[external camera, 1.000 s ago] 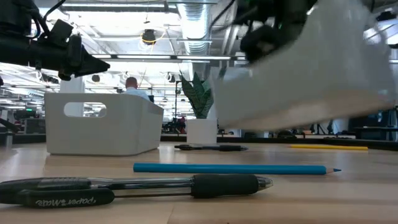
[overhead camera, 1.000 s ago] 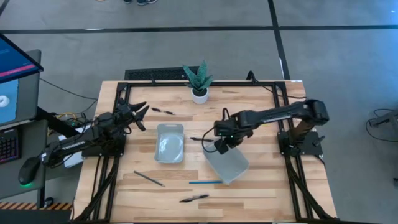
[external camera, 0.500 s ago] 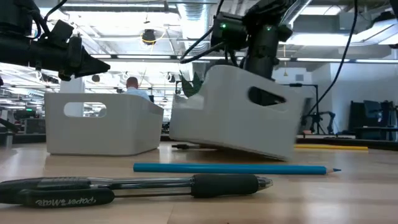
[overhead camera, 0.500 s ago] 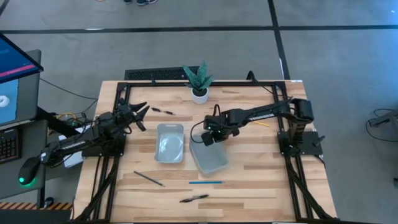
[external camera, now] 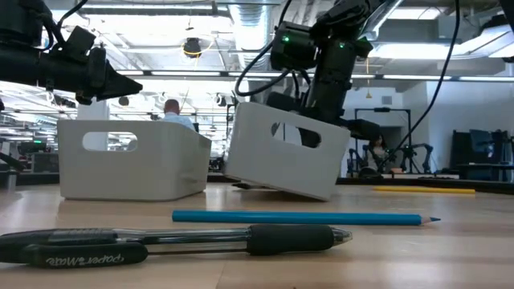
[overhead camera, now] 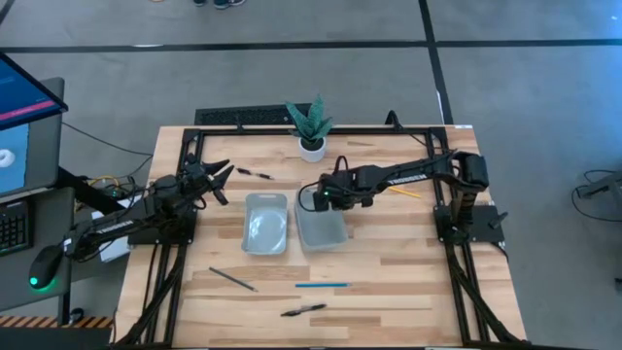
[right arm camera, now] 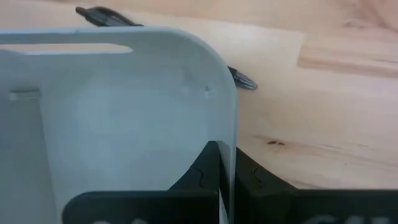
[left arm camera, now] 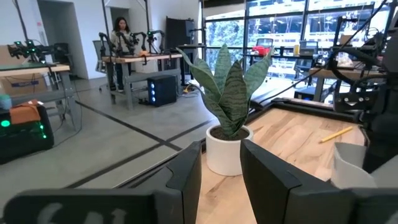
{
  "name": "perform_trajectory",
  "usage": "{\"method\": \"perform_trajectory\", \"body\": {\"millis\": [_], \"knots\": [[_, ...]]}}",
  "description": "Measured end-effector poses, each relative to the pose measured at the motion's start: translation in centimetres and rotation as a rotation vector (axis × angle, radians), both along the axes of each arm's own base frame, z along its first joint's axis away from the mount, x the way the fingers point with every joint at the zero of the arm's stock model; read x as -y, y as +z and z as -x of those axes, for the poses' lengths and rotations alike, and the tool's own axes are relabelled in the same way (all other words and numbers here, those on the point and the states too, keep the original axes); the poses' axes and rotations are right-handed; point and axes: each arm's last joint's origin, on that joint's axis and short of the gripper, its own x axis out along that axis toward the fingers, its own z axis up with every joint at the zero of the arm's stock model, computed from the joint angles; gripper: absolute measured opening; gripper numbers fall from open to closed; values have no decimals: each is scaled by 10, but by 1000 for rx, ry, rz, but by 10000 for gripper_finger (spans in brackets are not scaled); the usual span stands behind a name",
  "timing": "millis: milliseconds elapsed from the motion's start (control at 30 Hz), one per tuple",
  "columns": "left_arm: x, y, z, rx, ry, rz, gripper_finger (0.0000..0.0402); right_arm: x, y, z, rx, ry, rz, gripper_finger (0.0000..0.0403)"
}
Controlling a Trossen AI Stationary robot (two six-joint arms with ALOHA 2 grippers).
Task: Sort pens & pencils
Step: Move the bottom gray bin to the middle of the table
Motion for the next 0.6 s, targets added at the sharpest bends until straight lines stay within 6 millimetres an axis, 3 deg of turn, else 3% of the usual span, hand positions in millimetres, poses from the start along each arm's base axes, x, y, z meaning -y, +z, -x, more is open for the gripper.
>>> {"method": "perform_trajectory", "body": {"millis": [600], "knots": [[0,0,0,8,-2,10,103,-8,-3,-5,38,-3,-2,39]]}}
